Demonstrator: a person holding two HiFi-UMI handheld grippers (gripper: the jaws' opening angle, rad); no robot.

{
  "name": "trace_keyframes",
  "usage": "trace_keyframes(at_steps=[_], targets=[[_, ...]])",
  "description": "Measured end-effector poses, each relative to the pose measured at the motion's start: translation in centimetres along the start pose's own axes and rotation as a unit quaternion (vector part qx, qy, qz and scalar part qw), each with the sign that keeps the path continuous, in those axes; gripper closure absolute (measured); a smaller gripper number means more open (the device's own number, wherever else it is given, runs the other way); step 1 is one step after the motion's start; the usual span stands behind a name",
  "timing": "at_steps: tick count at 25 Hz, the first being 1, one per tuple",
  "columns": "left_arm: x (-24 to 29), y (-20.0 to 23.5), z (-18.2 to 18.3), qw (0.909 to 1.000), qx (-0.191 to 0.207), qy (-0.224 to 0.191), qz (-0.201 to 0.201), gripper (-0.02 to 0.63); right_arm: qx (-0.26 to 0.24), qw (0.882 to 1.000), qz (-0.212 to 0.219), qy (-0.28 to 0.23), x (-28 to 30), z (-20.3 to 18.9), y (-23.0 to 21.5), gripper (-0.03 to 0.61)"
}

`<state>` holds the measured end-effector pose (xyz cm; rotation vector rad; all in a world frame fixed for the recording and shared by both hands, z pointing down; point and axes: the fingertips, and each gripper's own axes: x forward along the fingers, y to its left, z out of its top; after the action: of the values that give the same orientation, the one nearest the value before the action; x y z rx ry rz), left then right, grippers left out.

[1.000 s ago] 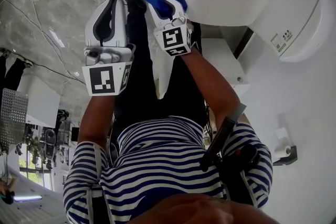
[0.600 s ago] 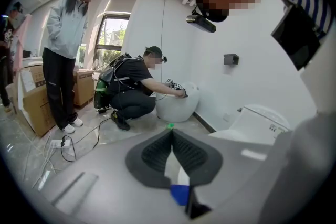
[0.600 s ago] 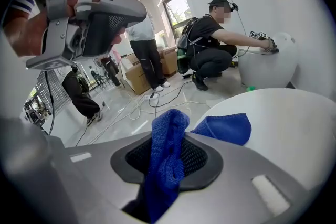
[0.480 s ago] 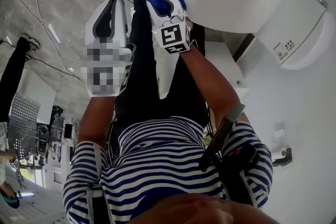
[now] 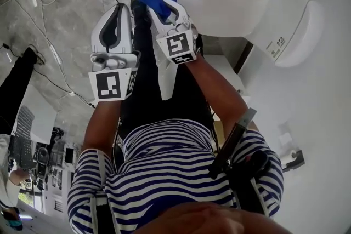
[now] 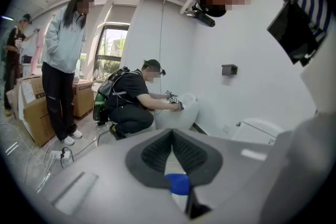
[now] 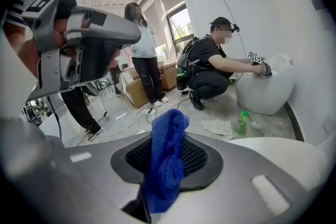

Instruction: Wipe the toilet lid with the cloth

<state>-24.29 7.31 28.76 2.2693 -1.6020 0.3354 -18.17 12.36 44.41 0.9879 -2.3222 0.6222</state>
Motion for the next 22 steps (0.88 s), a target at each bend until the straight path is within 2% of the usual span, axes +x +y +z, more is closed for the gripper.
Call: trace_keyframes(at_steps=[4,8,15,17,22], targets=[[0.1,-2.6,4.6,0.9995,0.009,-0.029,-0.004,0.612,-0.003,0.999,-0.017,-0.029,-5.0,4.3,-2.6,0.465],[-0.7,-6.5,8.8,0.9990,0.015,-0.039,-0.015,0.612,-0.002,0.998,-0.036,-0.055,-12.2,8.6,-4.7,0.465],[-3.1,-12.6,19.9,0.9939,0.037,-0.064,-0.081,0.612,0.009,0.986,-0.115,-0.121,-27.8,20.6,-8.1,0.465],[-4.0,-15.4,21.8,0.9913,0.044,-0.071,-0.101,0.612,0.009,0.981,-0.133,-0.138,-32.2,21.8,-9.1,0.463],[-6.8,-23.1,24.9,0.9851,0.064,-0.082,-0.137,0.612,0.012,0.971,-0.167,-0.173,-42.6,22.0,-11.6,0.463]])
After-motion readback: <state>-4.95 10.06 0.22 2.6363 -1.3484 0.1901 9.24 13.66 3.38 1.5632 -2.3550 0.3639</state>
